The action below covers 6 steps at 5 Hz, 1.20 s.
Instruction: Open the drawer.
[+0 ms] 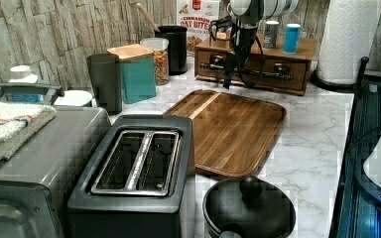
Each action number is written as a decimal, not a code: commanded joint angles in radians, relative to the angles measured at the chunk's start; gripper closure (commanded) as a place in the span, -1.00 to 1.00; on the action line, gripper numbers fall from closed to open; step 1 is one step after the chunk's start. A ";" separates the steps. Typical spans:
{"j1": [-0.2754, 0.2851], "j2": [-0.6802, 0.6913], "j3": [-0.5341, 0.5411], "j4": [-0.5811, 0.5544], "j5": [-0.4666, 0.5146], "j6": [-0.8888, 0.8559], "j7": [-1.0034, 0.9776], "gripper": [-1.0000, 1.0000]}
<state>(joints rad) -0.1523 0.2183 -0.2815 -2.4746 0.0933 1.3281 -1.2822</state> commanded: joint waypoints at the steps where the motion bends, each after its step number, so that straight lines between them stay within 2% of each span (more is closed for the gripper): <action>1: 0.020 -0.059 -0.016 0.043 -0.027 -0.225 0.000 -1.00; 2: -0.021 -0.072 0.046 0.061 0.085 -0.305 -0.123 -1.00; 3: -0.037 -0.028 0.090 0.115 0.139 -0.406 -0.228 -1.00; 4: -0.020 -0.034 0.131 0.042 0.170 -0.287 -0.194 -1.00; 5: 0.046 -0.073 0.157 -0.054 0.148 -0.180 -0.123 -1.00; 6: 0.085 -0.109 0.224 -0.114 0.195 -0.173 -0.124 -1.00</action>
<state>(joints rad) -0.1943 0.1545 -0.1681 -2.5000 0.2588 1.2217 -1.4219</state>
